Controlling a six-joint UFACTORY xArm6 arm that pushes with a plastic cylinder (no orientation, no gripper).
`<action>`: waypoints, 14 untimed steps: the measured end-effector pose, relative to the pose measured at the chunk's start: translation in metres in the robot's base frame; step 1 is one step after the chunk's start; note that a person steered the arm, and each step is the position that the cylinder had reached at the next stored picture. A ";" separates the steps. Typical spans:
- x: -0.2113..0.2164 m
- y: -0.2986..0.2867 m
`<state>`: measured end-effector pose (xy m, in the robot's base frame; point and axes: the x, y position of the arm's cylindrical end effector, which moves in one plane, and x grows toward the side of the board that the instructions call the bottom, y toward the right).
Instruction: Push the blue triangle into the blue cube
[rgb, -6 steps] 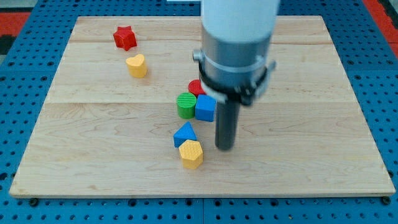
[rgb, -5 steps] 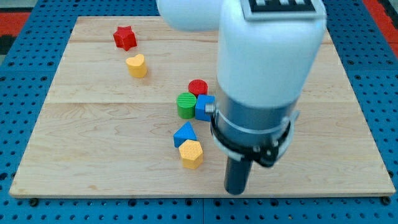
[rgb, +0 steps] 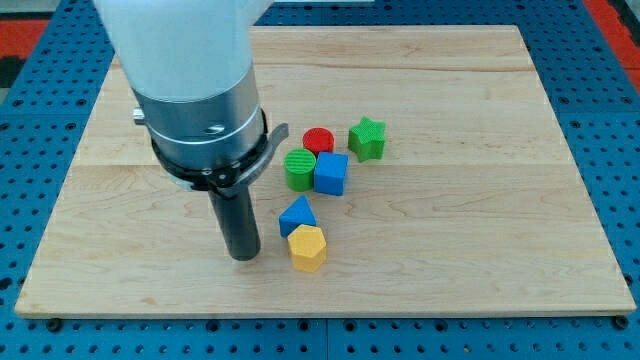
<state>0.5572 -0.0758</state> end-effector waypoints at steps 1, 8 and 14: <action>0.000 0.021; -0.027 0.050; -0.031 -0.029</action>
<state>0.5258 -0.1045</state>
